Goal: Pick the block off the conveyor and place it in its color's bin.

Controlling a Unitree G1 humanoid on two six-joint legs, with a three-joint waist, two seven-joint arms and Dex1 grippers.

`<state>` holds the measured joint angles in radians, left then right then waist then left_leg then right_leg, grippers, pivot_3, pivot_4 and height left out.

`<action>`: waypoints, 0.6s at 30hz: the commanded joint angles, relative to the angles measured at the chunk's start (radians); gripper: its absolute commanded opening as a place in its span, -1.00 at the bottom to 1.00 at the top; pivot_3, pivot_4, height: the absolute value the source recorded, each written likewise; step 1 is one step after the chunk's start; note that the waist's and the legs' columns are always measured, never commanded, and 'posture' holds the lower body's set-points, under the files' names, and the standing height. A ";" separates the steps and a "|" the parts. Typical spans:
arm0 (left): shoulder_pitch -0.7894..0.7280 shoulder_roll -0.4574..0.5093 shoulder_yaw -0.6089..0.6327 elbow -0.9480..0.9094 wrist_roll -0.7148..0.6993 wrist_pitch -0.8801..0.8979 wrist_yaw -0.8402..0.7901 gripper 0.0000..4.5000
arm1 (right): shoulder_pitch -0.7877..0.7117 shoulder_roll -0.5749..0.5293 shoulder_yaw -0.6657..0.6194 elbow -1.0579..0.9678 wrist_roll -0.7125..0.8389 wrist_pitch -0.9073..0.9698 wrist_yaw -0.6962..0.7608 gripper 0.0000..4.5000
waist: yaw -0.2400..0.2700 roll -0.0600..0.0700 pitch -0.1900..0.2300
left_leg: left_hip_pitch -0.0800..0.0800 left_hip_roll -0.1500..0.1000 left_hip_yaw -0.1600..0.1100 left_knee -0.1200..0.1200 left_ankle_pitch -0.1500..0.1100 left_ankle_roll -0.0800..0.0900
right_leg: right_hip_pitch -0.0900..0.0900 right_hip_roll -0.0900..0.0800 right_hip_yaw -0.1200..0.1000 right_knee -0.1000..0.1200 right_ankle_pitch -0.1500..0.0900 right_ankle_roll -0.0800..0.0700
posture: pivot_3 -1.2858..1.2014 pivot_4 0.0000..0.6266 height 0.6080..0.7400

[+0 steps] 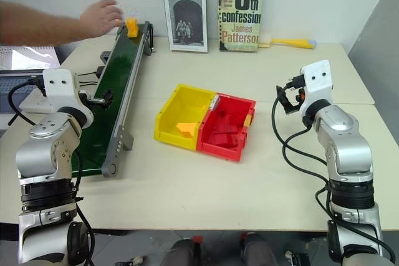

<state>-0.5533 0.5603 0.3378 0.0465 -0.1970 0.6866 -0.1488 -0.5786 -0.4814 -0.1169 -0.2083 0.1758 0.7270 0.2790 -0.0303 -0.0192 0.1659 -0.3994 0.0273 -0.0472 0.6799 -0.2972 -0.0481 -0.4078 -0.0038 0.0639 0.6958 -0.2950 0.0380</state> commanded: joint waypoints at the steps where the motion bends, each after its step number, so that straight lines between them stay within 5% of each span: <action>1: -0.011 0.012 0.018 -0.041 -0.005 -0.012 -0.002 0.98 | -0.024 -0.014 -0.017 -0.029 -0.010 -0.017 -0.006 1.00 | 0.000 0.000 0.000 | 0.000 0.000 0.000 0.000 0.000 0.000 | 0.000 0.000 0.000 0.000 0.000 0.000 | 0.03 -0.52 1.00; 18: -0.003 -0.020 0.053 -0.057 -0.033 -0.031 0.036 0.98 | -0.048 -0.031 -0.002 -0.007 -0.007 -0.035 0.028 1.00 | 0.000 0.000 0.000 | 0.000 0.000 0.000 0.000 0.000 0.000 | 0.000 0.000 0.000 0.000 0.000 0.000 | 0.03 -0.52 1.00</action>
<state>-0.5494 0.5446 0.3624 0.0356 -0.2270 0.6846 -0.1287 -0.5794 -0.4852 -0.1167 -0.2075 0.1760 0.7270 0.2832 -0.0302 -0.0192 0.1659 -0.3993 0.0273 -0.0472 0.6799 -0.2972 -0.0482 -0.4078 -0.0039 0.0640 0.6958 -0.2950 0.0380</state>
